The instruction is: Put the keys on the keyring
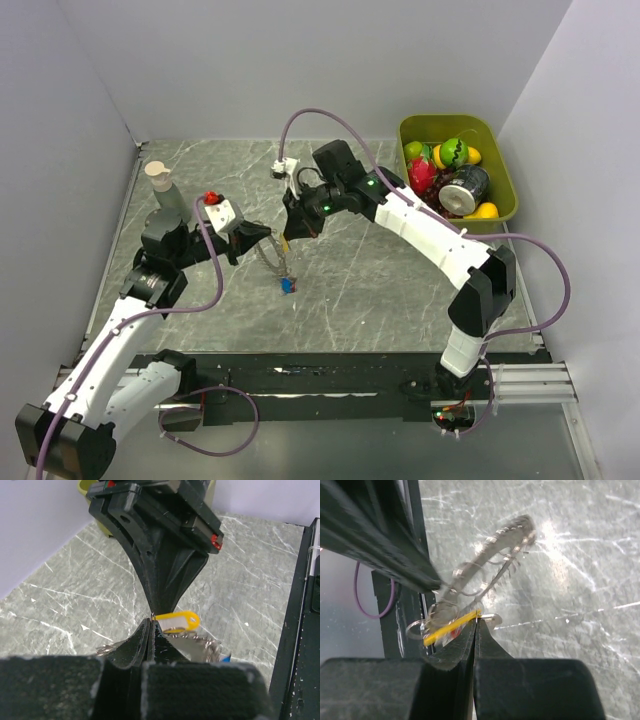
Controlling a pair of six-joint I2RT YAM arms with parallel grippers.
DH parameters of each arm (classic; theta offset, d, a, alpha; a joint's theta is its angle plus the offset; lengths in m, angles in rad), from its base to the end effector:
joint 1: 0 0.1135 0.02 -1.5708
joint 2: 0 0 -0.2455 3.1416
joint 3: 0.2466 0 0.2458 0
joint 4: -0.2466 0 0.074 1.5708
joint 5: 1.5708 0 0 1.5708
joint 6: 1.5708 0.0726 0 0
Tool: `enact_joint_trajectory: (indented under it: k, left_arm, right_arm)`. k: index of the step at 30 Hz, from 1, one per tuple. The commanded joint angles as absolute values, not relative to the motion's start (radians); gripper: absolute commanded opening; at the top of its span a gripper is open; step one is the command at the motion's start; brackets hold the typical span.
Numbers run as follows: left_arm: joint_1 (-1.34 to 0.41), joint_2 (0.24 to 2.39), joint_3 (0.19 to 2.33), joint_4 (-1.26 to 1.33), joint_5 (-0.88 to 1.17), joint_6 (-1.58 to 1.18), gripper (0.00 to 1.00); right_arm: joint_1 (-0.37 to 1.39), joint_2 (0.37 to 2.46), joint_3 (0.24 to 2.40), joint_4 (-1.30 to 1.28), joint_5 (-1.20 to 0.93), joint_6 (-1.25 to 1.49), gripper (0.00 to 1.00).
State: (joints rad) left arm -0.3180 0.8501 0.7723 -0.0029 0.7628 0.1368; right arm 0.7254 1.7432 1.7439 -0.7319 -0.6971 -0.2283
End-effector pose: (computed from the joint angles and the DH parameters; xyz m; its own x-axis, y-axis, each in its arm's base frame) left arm 0.1993 -0.1184 0.3291 0.0442 0.0892 -0.9950 0.8824 0.4635 0.0808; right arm 0.2661 0.2982 0.3289 -0.2906 -0.4896 -0.8221 -0.9568 0.1497 0.2491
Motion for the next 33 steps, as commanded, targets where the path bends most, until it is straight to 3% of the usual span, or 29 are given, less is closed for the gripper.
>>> enact_joint_trajectory:
  k: [1,19,33]
  left_arm:
    - [-0.322,0.828,0.778,0.092,0.790,0.126,0.01]
    - [-0.324,0.827,0.756,0.104,0.782,0.126,0.01]
    - [-0.324,0.827,0.736,0.130,0.813,0.114,0.01]
  right_arm:
    - [0.713,1.686,1.729,-0.684,-0.718,-0.222,0.00]
    - [0.704,1.529,1.638,-0.606,-0.810,-0.284,0.00]
    - [0.704,1.652,1.707,-0.617,-0.885,-0.267,0.00]
